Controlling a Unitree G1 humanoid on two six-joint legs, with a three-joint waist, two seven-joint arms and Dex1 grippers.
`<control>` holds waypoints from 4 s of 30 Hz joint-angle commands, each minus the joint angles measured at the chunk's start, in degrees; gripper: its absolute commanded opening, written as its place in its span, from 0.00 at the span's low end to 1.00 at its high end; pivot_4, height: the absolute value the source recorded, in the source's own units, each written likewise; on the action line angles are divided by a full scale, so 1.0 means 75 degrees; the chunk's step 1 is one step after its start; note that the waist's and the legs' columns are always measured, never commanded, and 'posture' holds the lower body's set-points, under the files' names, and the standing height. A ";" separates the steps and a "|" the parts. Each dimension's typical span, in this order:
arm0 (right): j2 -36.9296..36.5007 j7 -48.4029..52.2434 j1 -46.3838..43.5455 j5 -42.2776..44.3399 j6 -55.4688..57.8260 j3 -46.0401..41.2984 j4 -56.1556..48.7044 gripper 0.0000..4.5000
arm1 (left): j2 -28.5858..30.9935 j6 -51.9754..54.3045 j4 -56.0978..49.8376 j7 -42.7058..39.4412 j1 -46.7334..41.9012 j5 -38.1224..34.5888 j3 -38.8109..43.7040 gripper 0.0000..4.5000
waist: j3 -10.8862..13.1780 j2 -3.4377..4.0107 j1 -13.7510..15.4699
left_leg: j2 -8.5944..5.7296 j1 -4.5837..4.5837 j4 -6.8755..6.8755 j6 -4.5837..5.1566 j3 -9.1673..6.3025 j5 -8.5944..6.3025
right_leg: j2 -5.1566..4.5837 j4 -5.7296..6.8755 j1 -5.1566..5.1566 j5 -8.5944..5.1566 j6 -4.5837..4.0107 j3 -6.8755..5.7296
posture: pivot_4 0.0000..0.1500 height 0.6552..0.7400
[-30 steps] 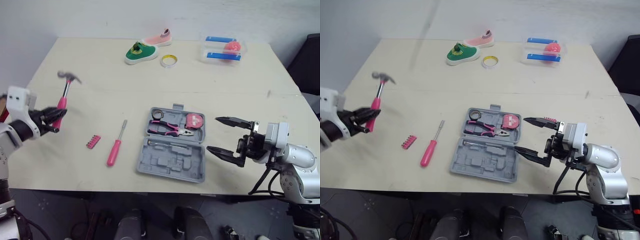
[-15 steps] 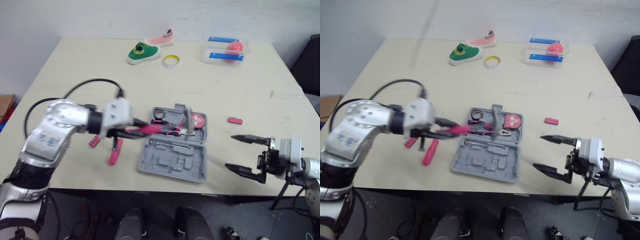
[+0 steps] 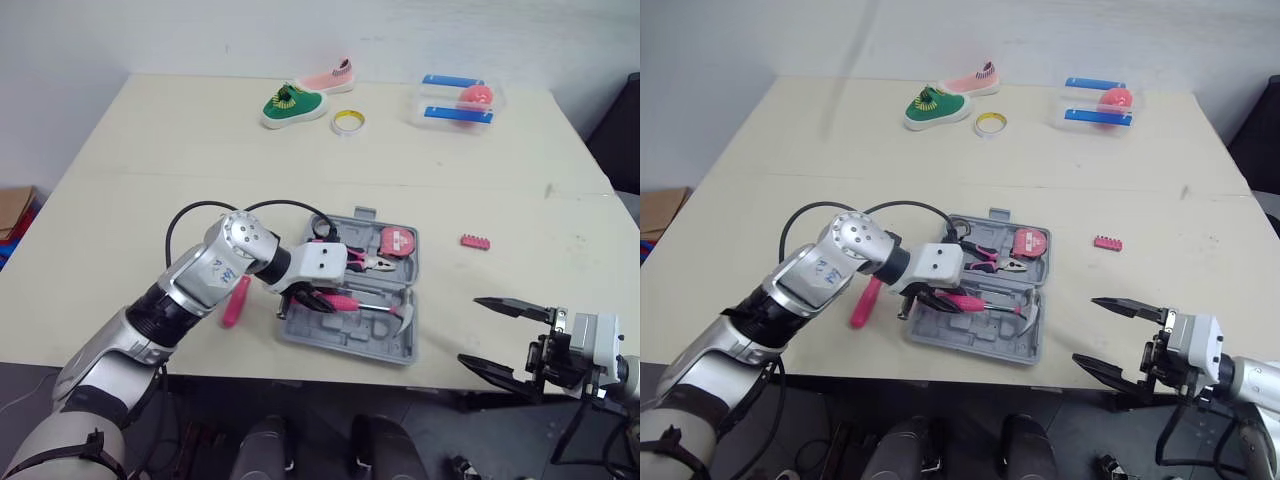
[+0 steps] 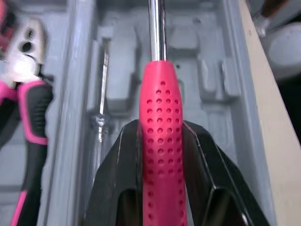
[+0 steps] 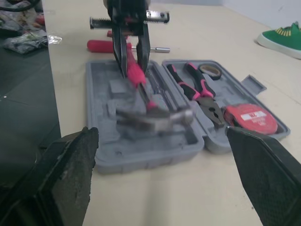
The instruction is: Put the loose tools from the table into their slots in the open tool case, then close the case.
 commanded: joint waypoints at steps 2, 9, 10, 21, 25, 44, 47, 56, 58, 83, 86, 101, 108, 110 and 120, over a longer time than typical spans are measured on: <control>-0.0047 -0.0506 -0.0058 0.0108 0.0397 -0.0019 -0.0685 1.00 | -0.0262 0.0111 0.0014 -0.0134 -0.0280 0.0268 -0.0078 0.11 | 0.0000 0.0000 0.0012 | 0.0000 -0.0001 0.0001 0.0001 -0.0004 0.0000 | -0.0004 0.0001 0.0000 0.0000 0.0000 -0.0001 | 1.00 1.00; -0.0111 -0.1048 -0.0586 0.0139 0.1073 0.0303 -0.1087 1.00 | -0.0369 0.0430 -0.0032 -0.0245 -0.0336 0.0676 -0.0206 0.11 | 0.0000 0.0000 0.0009 | -0.0003 -0.0004 0.0007 0.0003 -0.0005 -0.0001 | -0.0008 0.0004 0.0000 0.0000 0.0000 -0.0005 | 1.00 1.00; -0.0113 -0.1064 -0.0633 0.0145 0.1124 0.0314 -0.1096 1.00 | -0.0359 0.0420 -0.0056 -0.0267 -0.0328 0.0710 -0.0191 0.11 | 0.0000 0.0000 0.0007 | -0.0003 -0.0004 0.0007 0.0003 -0.0006 -0.0001 | -0.0007 0.0003 0.0001 0.0000 0.0000 -0.0005 | 1.00 1.00; -0.0092 -0.0809 -0.0805 0.0106 0.1034 0.0300 -0.0761 1.00 | -0.0239 0.0348 -0.1044 -0.0456 -0.0134 -0.0181 0.0996 0.61 | -0.0002 0.0003 -0.0001 | -0.0005 -0.0005 0.0012 0.0008 -0.0006 -0.0001 | -0.0007 0.0006 0.0003 0.0002 0.0003 -0.0006 | 1.00 1.00; -0.0009 -0.0694 -0.0751 0.0046 0.0888 0.0336 -0.0636 1.00 | -0.0723 -0.0653 -0.0660 -0.0010 0.0358 -0.0768 0.1865 0.56 | -0.0002 0.0003 0.0005 | -0.0007 -0.0004 0.0014 0.0009 -0.0006 0.0001 | -0.0008 0.0010 0.0004 0.0003 0.0004 -0.0007 | 1.00 1.00; 0.0171 -0.0019 -0.0610 -0.0123 -0.0029 0.0391 0.0331 1.00 | -0.1912 -0.1737 0.0561 0.1642 0.2449 -0.0535 0.2014 0.00 | -0.0010 0.0016 0.0017 | -0.0034 0.0003 0.0023 0.0043 -0.0007 -0.0007 | -0.0047 -0.0002 0.0027 0.0023 0.0037 -0.0018 | 1.00 1.00; 0.0171 0.0122 -0.0609 -0.0119 -0.0158 0.0372 0.0511 1.00 | -0.1834 -0.1657 0.0644 0.1682 0.2620 -0.0415 0.1915 0.00 | -0.0011 0.0017 0.0011 | -0.0034 0.0005 0.0022 0.0043 -0.0007 -0.0007 | -0.0048 -0.0001 0.0027 0.0023 0.0038 -0.0021 | 1.00 1.00; 0.0252 0.0329 -0.0553 -0.0191 -0.0530 0.0414 0.0895 1.00 | -0.1462 -0.1643 0.0654 0.1543 0.2687 0.0050 0.1326 0.00 | -0.0037 0.0038 0.0007 | -0.0022 0.0108 0.0002 0.0041 -0.0009 -0.0042 | -0.0069 -0.0040 0.0138 0.0021 0.0034 -0.0020 | 1.00 1.00; 0.0277 0.0403 -0.0521 -0.0215 -0.0638 0.0406 0.1020 1.00 | -0.1436 -0.1410 0.0740 0.1644 0.2641 0.0319 0.1094 0.00 | -0.0044 0.0045 0.0008 | -0.0020 0.0108 0.0002 0.0041 -0.0009 -0.0045 | -0.0073 -0.0043 0.0139 0.0021 0.0034 -0.0014 | 1.00 1.00; 0.0424 0.0282 -0.0786 -0.0442 -0.1088 0.0581 0.1561 1.00 | -0.1917 -0.1770 0.1427 0.2086 0.2654 0.0085 0.1184 0.00 | -0.0371 0.0186 0.0044 | 0.0025 0.0272 -0.0038 0.0037 -0.0040 -0.0171 | -0.0077 -0.0208 0.0354 -0.0010 -0.0018 0.0001 | 1.00 1.00; 0.0281 0.0379 -0.0862 -0.0437 -0.1282 0.0371 0.1872 1.00 | -0.2009 -0.3175 0.1114 0.1825 0.2742 -0.0629 0.2057 0.00 | -0.0337 0.0169 0.0020 | 0.0025 0.0242 -0.0038 0.0041 -0.0034 -0.0167 | -0.0076 -0.0207 0.0321 -0.0006 -0.0012 0.0002 | 1.00 1.00; -0.0692 0.1183 -0.1634 -0.0406 -0.2365 -0.0743 0.4297 1.00 | 0.0373 -0.3450 -0.0436 0.1531 0.4766 -0.3084 0.6441 0.58 | -0.0148 0.0147 -0.0172 | 0.0013 0.0111 -0.0022 0.0090 0.0017 -0.0131 | -0.0064 -0.0149 0.0156 0.0034 0.0049 -0.0024 | 1.00 1.00; -0.1330 0.1584 -0.2313 -0.0530 -0.3156 -0.1248 0.6656 1.00 | 0.1502 -0.3817 0.0501 0.1951 0.7453 -0.2897 0.9557 1.00 | -0.0120 0.0149 -0.0266 | 0.0019 0.0104 -0.0034 0.0036 0.0017 -0.0158 | -0.0075 -0.0144 0.0128 0.0026 0.0034 0.0039 | 1.00 1.00; -0.1528 0.1599 -0.2524 -0.0678 -0.3524 -0.1343 0.7558 1.00 | 0.1544 -0.3933 0.1112 0.2072 0.8194 -0.2884 1.0401 1.00 | -0.0118 0.0152 -0.0286 | 0.0019 0.0105 -0.0039 0.0032 0.0017 -0.0161 | -0.0077 -0.0145 0.0123 0.0022 0.0027 0.0042 | 1.00 1.00; -0.2170 0.1238 -0.2965 -0.1183 -0.4691 -0.1499 1.0650 1.00 | 0.1337 -0.4545 0.2410 0.2814 0.9588 -0.3124 1.1933 1.00 | -0.0114 0.0154 -0.0363 | 0.0019 0.0112 -0.0137 -0.0003 0.0020 -0.0165 | -0.0080 -0.0190 0.0061 -0.0004 -0.0020 0.0034 | 1.00 1.00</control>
